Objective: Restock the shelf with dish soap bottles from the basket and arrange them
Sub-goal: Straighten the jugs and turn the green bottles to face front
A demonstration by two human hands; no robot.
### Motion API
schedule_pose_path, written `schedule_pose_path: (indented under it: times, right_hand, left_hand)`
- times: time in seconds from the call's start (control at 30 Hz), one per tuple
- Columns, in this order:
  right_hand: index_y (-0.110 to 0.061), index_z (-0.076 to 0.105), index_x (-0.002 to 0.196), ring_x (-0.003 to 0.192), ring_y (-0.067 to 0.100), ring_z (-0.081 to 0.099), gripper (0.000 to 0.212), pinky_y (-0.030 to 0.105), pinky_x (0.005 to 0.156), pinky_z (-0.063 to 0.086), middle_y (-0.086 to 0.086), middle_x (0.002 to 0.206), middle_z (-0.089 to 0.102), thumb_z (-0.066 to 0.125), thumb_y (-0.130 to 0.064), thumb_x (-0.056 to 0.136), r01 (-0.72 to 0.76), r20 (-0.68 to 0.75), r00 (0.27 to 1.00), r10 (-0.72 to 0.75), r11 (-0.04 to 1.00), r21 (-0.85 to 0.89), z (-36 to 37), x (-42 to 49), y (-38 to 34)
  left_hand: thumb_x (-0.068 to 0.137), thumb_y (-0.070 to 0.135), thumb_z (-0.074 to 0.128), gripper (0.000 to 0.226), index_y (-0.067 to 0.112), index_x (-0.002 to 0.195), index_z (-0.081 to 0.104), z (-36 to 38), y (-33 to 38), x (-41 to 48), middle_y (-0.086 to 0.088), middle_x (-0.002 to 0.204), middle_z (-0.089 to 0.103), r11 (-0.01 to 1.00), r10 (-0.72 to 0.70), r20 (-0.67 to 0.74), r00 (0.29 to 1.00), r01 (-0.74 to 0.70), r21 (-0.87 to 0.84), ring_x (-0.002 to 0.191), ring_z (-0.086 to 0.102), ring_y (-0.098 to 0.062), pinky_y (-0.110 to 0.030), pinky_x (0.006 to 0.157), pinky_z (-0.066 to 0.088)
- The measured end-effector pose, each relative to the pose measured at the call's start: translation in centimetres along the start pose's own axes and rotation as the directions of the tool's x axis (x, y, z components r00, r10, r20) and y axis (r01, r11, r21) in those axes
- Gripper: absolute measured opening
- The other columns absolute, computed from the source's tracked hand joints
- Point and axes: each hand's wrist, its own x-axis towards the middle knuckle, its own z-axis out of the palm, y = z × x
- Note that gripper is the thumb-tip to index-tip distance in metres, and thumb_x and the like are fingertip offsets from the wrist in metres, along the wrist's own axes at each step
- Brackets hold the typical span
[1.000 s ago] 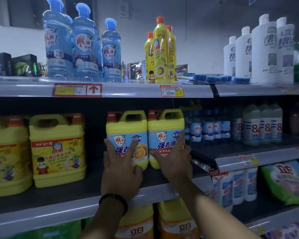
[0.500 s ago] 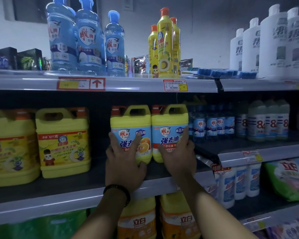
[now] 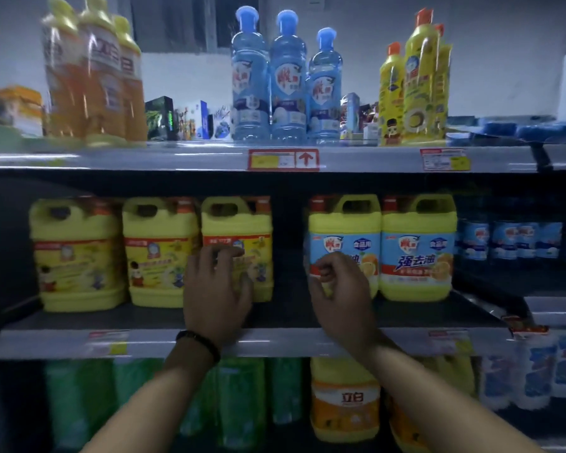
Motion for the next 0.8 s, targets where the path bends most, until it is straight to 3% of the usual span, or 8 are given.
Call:
schedule_pose_path:
  times: [0.13, 0.2, 0.27, 0.37, 0.47, 0.57, 0.67, 0.8]
  right_hand:
    - [-0.020, 0.057, 0.130, 0.109, 0.014, 0.059, 0.030, 0.035, 0.091, 0.052, 0.004, 0.124, 0.058, 0.064, -0.018, 0.101, -0.204, 0.207, 0.961, 0.184, 0.976, 0.078, 5.2, 1.2, -2.8]
    - [-0.017, 0.045, 0.147, 0.128, 0.022, 0.053, 0.056, 0.043, 0.106, 0.049, 0.009, 0.143, 0.049, 0.071, -0.027, 0.099, -0.322, 0.255, 0.918, 0.303, 0.946, 0.035, 7.3, 2.3, -3.1]
    - [-0.014, 0.033, 0.159, 0.141, 0.028, 0.045, 0.079, 0.046, 0.115, 0.043, 0.012, 0.155, 0.042, 0.077, -0.031, 0.094, -0.454, 0.303, 0.852, 0.427, 0.891, 0.020, 8.5, 3.4, -3.1]
    - [-0.013, 0.019, 0.165, 0.138, 0.020, 0.046, 0.094, 0.040, 0.112, 0.043, 0.008, 0.158, 0.044, 0.079, -0.022, 0.093, -0.621, 0.410, 0.751, 0.517, 0.764, 0.174, 9.0, 4.9, -3.5]
    - [-0.018, 0.033, 0.152, 0.111, 0.008, 0.055, 0.073, 0.034, 0.096, 0.047, -0.008, 0.121, 0.057, 0.076, -0.013, 0.094, -0.672, 0.480, 0.711, 0.514, 0.697, 0.249, 9.4, 5.4, -3.9]
    - [-0.013, 0.053, 0.135, 0.114, 0.023, 0.070, 0.058, 0.046, 0.099, 0.058, 0.002, 0.120, 0.072, 0.078, -0.014, 0.082, -0.699, 0.480, 0.699, 0.530, 0.649, 0.302, 9.8, 5.6, -3.5]
    - [-0.016, 0.059, 0.121, 0.104, 0.020, 0.074, 0.038, 0.038, 0.085, 0.061, 0.006, 0.114, 0.076, 0.071, -0.005, 0.087, -0.704, 0.470, 0.708, 0.528, 0.582, 0.407, 9.4, 5.5, -3.8]
    - [-0.015, 0.064, 0.115, 0.101, 0.020, 0.073, 0.027, 0.035, 0.082, 0.058, 0.008, 0.109, 0.074, 0.068, -0.003, 0.090, -0.644, 0.436, 0.764, 0.476, 0.612, 0.459, 8.8, 4.2, -5.3]
  left_hand:
    - [0.092, 0.036, 0.056, 0.042, 0.014, 0.128, 0.059, 0.2, -4.0, -1.8, -0.013, 0.131, 0.052, 0.987, -0.161, 0.071, 0.984, 0.162, -0.013, 0.121, 0.050, -0.038, -0.050, 0.096, 0.047]
    - [0.091, 0.041, 0.054, 0.047, 0.020, 0.132, 0.056, 0.3, -4.0, -2.3, -0.009, 0.133, 0.050, 0.961, -0.247, 0.112, 0.962, 0.259, -0.100, 0.121, 0.050, -0.033, -0.044, 0.086, 0.052]
    - [0.091, 0.040, 0.054, 0.049, 0.022, 0.136, 0.053, 0.4, -4.0, -2.3, -0.006, 0.135, 0.051, 0.959, -0.235, 0.121, 0.964, 0.250, -0.129, 0.121, 0.052, -0.029, -0.038, 0.080, 0.052]
    - [0.093, 0.036, 0.060, 0.052, 0.027, 0.143, 0.049, 0.4, -4.2, -2.4, -0.002, 0.142, 0.050, 0.954, -0.263, 0.145, 0.954, 0.280, -0.108, 0.125, 0.052, -0.026, -0.037, 0.083, 0.054]
    - [0.093, 0.034, 0.064, 0.057, 0.028, 0.147, 0.047, 0.5, -4.1, -2.5, 0.001, 0.146, 0.051, 0.955, -0.260, 0.156, 0.953, 0.277, -0.102, 0.130, 0.050, -0.024, -0.041, 0.091, 0.055]
    - [0.090, 0.038, 0.063, 0.062, 0.031, 0.149, 0.046, 0.6, -4.2, -2.5, 0.004, 0.145, 0.054, 0.953, -0.251, 0.189, 0.950, 0.276, -0.123, 0.129, 0.051, -0.023, -0.043, 0.094, 0.055]
    - [0.083, 0.047, 0.063, 0.069, 0.039, 0.149, 0.047, 0.1, -4.6, -2.7, 0.012, 0.140, 0.059, 0.944, -0.227, 0.217, 0.949, 0.269, -0.191, 0.126, 0.054, -0.017, -0.041, 0.096, 0.054]
    - [0.083, 0.064, 0.063, 0.074, 0.045, 0.152, 0.043, -0.3, -4.6, -2.6, 0.015, 0.140, 0.061, 0.941, -0.193, 0.240, 0.952, 0.248, -0.229, 0.124, 0.058, -0.012, -0.040, 0.093, 0.057]
